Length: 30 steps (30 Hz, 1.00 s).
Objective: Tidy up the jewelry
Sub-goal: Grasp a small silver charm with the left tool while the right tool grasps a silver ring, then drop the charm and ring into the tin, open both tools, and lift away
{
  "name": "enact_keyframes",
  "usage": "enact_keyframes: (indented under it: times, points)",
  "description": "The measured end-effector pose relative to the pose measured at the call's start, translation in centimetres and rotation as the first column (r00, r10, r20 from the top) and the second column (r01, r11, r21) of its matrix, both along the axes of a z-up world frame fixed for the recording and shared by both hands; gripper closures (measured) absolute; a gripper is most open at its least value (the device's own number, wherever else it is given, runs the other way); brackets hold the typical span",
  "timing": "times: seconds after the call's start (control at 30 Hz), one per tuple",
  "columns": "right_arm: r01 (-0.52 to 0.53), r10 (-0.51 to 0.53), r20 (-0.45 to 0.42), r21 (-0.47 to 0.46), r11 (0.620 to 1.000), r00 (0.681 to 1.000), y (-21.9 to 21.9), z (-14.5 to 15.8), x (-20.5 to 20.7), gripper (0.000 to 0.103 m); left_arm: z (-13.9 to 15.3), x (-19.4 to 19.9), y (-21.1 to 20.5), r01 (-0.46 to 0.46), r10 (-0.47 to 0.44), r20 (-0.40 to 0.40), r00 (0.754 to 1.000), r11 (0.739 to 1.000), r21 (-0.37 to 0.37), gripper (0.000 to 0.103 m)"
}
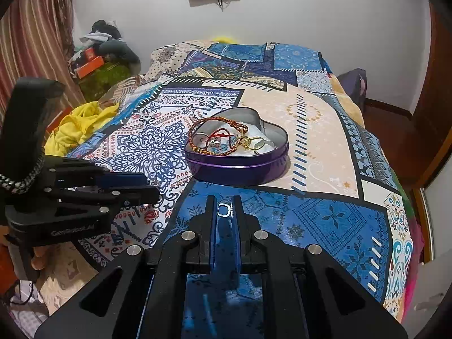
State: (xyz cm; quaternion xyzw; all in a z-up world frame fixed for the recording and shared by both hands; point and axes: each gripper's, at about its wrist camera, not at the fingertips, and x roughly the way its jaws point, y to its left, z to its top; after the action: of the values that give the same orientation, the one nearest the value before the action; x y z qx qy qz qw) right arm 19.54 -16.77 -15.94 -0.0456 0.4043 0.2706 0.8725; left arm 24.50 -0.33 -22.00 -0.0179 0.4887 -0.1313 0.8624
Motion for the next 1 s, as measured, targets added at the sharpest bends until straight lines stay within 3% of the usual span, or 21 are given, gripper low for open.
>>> enact_keyframes:
  times: [0.13, 0.27, 0.47, 1.0]
  points:
    - [0.001, -0.001, -0.009, 0.011, 1.000, 1.000, -0.1, 0.0, 0.1, 0.094, -0.2, 0.2, 0.1, -0.014, 0.014, 0.008, 1.000, 1.000, -0.009, 0.082]
    - [0.004, -0.004, -0.006, 0.013, 1.000, 1.000, -0.1, 0.2, 0.1, 0.094, -0.4, 0.4, 0.1, -0.029, 0.029, 0.016, 0.999, 1.000, 0.003, 0.094]
    - [0.010, -0.011, 0.010, 0.015, 1.000, 1.000, -0.4, 1.0, -0.1, 0.094, 0.1, 0.1, 0.7, -0.035, 0.036, 0.022, 0.999, 0.999, -0.014, 0.094]
    - [0.052, -0.056, 0.088, 0.049, 0.997, 0.995, -1.4, 4.1, 1.1, 0.094, 8.0, -1.4, -0.7, 0.007, 0.000, 0.228, 0.974, 1.000, -0.030, 0.094]
